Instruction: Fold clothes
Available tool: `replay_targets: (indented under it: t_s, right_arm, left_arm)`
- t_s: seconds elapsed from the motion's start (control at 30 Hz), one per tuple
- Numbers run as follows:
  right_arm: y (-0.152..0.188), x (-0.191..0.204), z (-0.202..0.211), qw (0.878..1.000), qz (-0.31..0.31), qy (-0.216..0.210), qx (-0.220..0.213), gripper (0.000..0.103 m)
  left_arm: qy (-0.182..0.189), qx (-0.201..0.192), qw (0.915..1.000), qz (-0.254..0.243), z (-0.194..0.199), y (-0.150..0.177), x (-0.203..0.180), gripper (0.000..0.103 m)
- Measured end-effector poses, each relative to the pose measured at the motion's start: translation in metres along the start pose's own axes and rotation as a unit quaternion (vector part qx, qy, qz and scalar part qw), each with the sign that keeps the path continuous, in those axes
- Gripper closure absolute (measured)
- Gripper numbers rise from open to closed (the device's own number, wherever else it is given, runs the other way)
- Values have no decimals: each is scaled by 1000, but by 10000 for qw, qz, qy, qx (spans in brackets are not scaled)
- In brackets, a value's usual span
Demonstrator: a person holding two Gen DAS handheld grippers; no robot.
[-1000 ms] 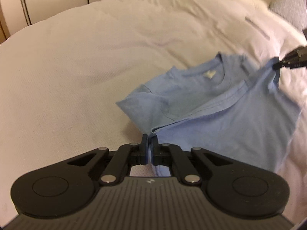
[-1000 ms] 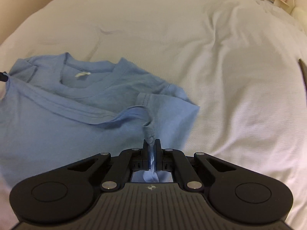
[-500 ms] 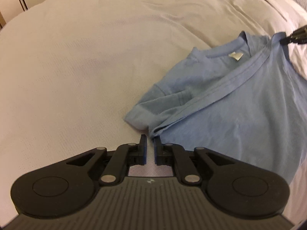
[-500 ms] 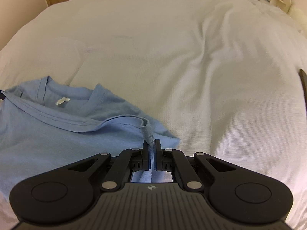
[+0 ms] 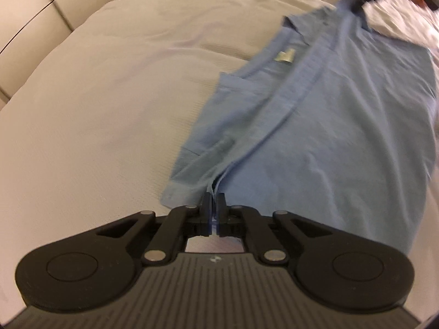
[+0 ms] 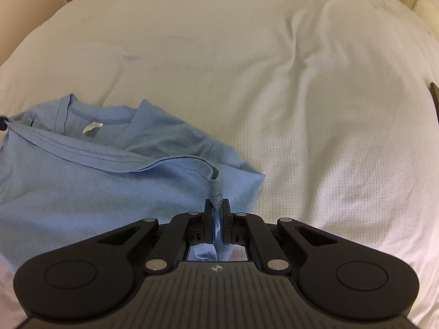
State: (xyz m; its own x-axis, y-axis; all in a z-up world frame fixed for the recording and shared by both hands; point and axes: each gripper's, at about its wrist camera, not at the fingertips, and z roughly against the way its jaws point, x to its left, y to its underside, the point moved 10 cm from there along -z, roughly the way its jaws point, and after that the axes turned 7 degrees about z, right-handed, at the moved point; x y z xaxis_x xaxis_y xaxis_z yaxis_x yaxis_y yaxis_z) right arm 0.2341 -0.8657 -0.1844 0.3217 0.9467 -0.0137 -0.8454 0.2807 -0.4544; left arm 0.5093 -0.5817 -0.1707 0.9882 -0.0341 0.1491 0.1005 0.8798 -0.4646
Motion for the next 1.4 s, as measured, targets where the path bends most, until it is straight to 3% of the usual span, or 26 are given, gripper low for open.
replay_targets:
  t_s: [0.17,0.33,0.53,0.77,0.83,0.93,1.0,1.1,1.2,1.3,1.4]
  right_arm:
    - [-5,-3,13,10000,-33,18,-87,101]
    - [-18,-8,18,9996,-35,86,-266,101]
    - [-35,-19,-3,9992,-89,170,-337,101]
    - [-39,-22,-29,9990,-216,231,-331,101]
    - [-34,-24,-31,9991,-217,228,-292,101]
    - [-30,-30,-31,9985,-291,367,-271,101]
    - [-31,-37,-28,9971,-423,552,-294,95]
    - [-34,-42,-17,9947,-550,779,-397,89]
    - [-36,-26,0,9951,-494,651,-562,80]
    - [-26,7,10,9972,-473,210,-545,71]
    - [4,45,22,9991,134,45,-398,71]
  left_arm:
    - [54,-401,9981,461,31,-21,20,103]
    - [-75,-550,9956,748,20,-47,53,103]
    - [-159,-220,9931,1137,-32,-43,68,103]
    - [-369,-114,9862,1610,-50,-27,71,102]
    - [-515,-100,9781,2016,-55,-26,81,96]
    - [-802,10,9591,2714,-58,-18,99,93]
    - [-910,-14,9533,2879,-52,-14,104,93]
    - [-947,-189,9532,2866,-33,-13,97,93]
    - [-845,-276,9581,2724,-14,-8,78,88]
    - [-695,-243,9701,2311,9,6,47,79]
    - [-707,-190,9851,1555,36,24,8,69]
